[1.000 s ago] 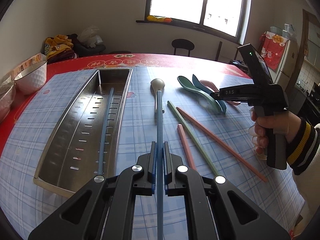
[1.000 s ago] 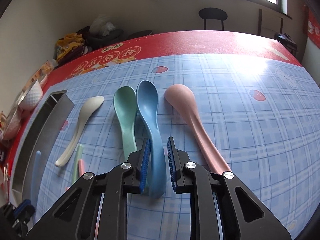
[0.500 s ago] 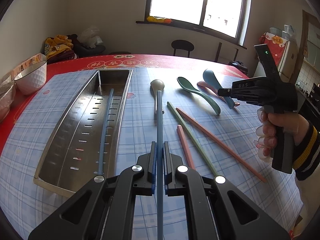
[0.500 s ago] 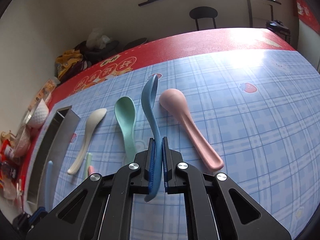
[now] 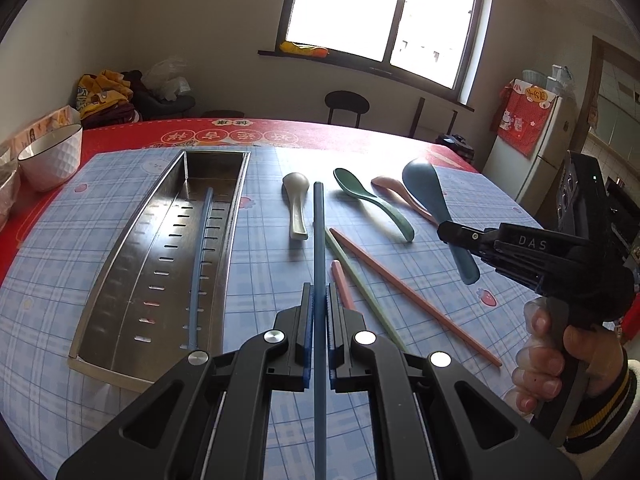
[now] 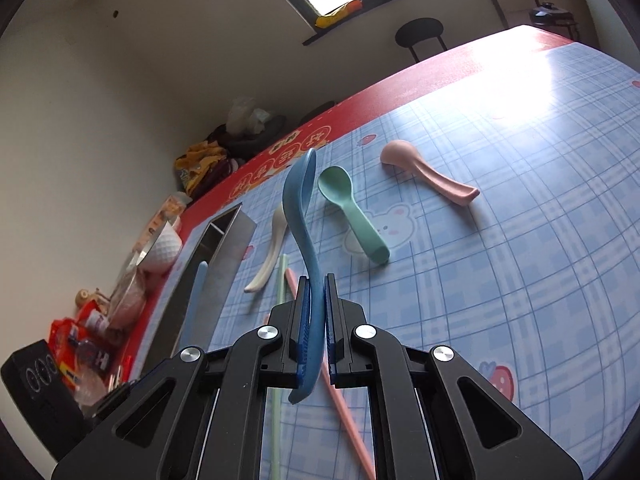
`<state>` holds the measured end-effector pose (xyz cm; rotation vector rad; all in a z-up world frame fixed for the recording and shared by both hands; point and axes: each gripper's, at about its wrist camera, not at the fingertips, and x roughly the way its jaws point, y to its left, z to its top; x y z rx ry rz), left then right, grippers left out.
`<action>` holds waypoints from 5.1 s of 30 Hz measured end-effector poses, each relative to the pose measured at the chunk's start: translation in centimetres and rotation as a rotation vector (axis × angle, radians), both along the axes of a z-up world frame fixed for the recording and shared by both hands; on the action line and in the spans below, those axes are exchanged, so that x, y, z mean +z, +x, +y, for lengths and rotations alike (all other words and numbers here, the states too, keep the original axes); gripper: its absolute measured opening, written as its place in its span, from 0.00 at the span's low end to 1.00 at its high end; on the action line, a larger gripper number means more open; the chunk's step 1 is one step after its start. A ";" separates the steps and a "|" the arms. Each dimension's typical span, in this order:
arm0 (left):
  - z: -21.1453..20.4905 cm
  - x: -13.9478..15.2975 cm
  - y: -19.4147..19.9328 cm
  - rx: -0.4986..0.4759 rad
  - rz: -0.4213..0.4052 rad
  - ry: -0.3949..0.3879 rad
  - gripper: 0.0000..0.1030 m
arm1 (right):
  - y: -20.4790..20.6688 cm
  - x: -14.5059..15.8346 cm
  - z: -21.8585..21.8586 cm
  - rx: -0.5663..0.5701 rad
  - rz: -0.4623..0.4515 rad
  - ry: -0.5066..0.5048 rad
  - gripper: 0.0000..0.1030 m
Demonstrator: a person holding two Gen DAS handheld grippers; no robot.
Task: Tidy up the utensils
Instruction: 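Lower the blue chopstick into the tray, open the left gripper while the right holds the spoon, then lower the blue spoon into the steel tray and open the right gripper, then reach the left gripper to a pink chopstick and close on it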
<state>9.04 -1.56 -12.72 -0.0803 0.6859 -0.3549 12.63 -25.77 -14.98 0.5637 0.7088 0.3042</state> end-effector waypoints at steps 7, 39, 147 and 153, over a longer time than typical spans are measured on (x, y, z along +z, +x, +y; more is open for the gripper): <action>3.7 3.4 1.4 0.021 0.045 -0.084 0.06 | -0.1 -0.7 0.7 0.021 -0.009 -0.004 0.07; 5.7 -1.3 13.3 0.195 0.325 0.149 0.06 | 0.1 -1.5 0.0 0.038 -0.021 0.039 0.07; 8.1 4.3 -2.4 0.203 -0.139 0.124 0.60 | 1.3 1.6 -0.2 0.083 -0.054 -0.415 0.36; 0.1 4.4 -3.2 0.016 -0.111 0.165 0.60 | 0.3 0.9 -1.7 0.052 -0.072 -0.373 0.36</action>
